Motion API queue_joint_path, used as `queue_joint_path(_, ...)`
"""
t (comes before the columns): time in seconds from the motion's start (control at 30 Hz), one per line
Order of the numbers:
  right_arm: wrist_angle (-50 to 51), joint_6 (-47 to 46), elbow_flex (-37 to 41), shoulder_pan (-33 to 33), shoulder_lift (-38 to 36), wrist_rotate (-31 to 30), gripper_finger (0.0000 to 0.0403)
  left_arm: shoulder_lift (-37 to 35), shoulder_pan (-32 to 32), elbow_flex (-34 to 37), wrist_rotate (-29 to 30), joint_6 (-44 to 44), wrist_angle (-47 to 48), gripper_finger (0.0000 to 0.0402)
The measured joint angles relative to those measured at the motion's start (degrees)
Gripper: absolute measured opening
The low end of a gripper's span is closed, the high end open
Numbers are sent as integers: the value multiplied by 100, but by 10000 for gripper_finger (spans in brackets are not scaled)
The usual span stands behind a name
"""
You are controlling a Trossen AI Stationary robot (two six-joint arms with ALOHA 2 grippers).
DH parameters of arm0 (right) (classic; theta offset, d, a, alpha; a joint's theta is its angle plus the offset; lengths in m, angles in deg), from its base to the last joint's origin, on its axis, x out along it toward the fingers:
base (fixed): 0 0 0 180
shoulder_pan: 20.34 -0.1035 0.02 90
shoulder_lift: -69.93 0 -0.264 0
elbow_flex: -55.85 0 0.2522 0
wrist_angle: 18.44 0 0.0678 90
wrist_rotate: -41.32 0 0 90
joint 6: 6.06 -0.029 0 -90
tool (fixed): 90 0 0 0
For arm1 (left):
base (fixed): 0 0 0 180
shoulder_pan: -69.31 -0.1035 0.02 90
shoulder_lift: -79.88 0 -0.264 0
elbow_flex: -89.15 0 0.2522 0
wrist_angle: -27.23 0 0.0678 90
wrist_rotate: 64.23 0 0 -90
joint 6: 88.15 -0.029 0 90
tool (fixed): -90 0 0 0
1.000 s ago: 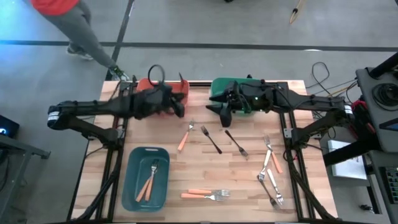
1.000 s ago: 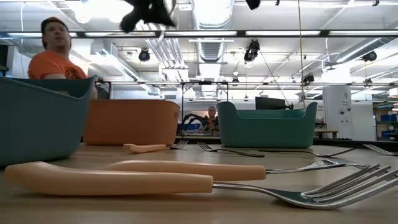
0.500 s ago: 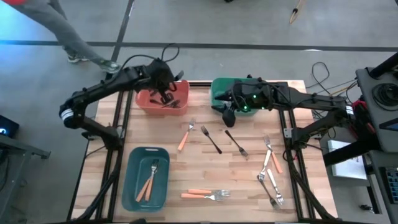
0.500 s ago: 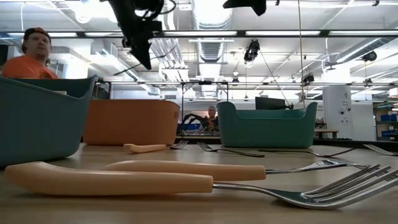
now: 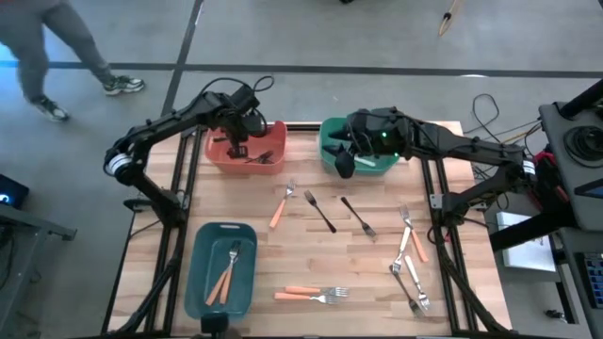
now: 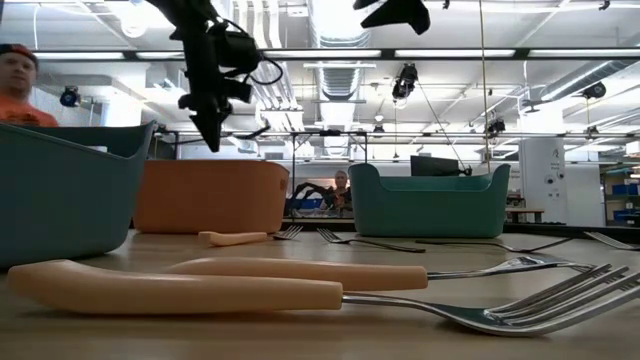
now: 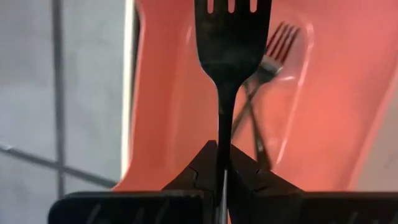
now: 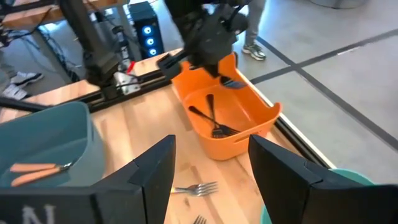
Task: Sort silverware by color (type)
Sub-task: Put the black fork into the orange bin
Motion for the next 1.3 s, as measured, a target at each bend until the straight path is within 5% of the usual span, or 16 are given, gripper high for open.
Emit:
queue_joint_path(0.17, 1, 1, -1, 264, 17, 2, 189, 140, -118, 0, -515, -50, -18, 0)
queue_joint_path(1.3, 20, 208, -2, 706, 28, 22, 187, 625, -323, 4, -525, -152, 442, 0)
